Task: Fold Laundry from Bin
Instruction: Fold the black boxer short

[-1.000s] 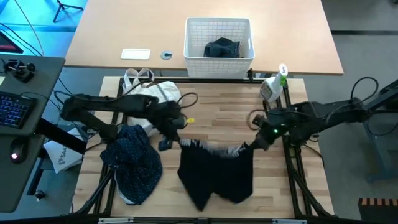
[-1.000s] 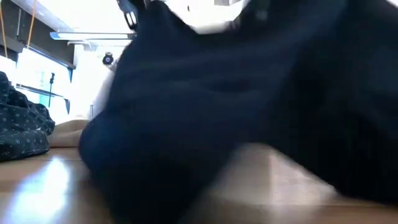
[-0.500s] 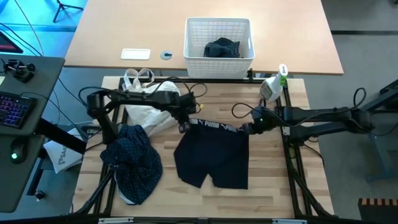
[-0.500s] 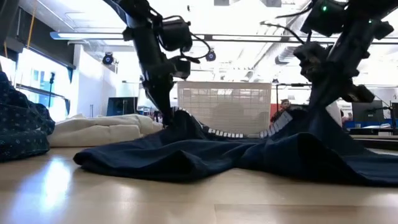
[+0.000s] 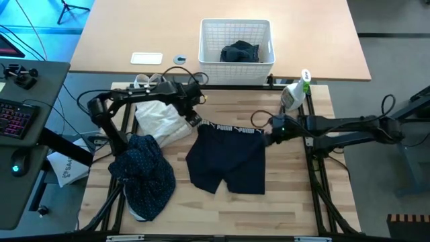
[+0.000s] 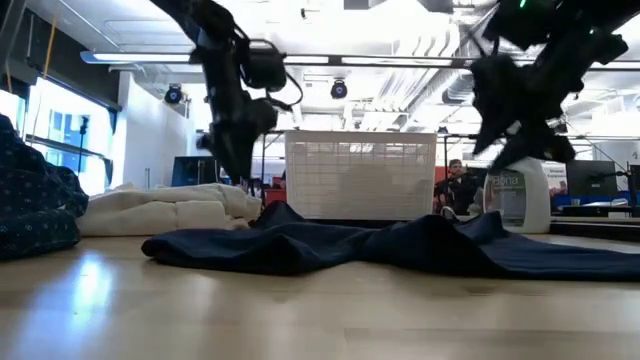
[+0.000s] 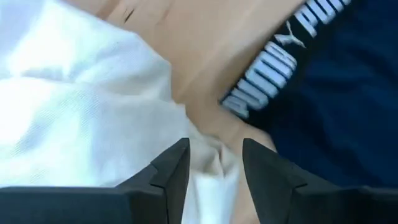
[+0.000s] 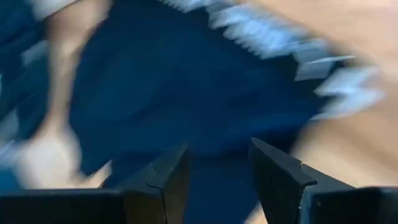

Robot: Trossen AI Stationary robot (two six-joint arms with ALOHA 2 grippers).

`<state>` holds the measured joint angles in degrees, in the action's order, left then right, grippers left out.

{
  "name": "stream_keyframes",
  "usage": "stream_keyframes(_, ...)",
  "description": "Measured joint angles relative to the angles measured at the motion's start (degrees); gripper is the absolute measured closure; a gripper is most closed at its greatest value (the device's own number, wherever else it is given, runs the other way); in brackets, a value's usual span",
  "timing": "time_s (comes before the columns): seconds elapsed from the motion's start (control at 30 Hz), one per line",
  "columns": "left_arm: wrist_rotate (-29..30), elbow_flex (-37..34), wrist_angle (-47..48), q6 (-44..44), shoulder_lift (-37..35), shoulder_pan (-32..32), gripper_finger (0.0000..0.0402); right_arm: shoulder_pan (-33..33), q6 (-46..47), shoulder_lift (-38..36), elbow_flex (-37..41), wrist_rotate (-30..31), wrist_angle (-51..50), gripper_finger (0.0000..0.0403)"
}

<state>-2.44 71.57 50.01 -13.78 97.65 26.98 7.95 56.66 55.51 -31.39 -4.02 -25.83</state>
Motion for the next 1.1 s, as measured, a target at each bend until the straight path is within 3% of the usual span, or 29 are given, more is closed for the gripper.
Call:
stream_keyframes(0.1,-0.4,1.1,2.5,1.5,-2.4,-2.1,0.0259,-6.3,0.7,0.0,1.1,-1.8,6.2,0.0248)
stream_keyframes(0.27,-2.7,1.2,-3.4,-3.4,-2.7,-9.0,0.0276,-15.1,8.2,0.2,5.3,3.2,14.3,0.0269)
stream_keyframes(0.47,6.7,1.2,-10.9,-10.4,4.9,-13.9,0.0305,-20.3,14.2,5.6,9.5,6.9,21.6,0.0292)
stream_keyframes(0.7,10.2,1.2,-13.1,-8.7,12.7,-11.3,0.0342,-21.4,14.8,17.5,7.3,7.0,28.8,0.0314)
stream_keyframes(0.87,16.3,1.2,-8.4,-2.8,13.2,-8.1,0.0379,-23.0,15.1,21.4,4.8,2.8,23.5,0.0327)
stream_keyframes(1.1,17.9,1.2,-5.6,1.6,5.9,-5.3,0.0396,-25.5,19.3,14.9,2.1,4.6,-4.3,0.0345)
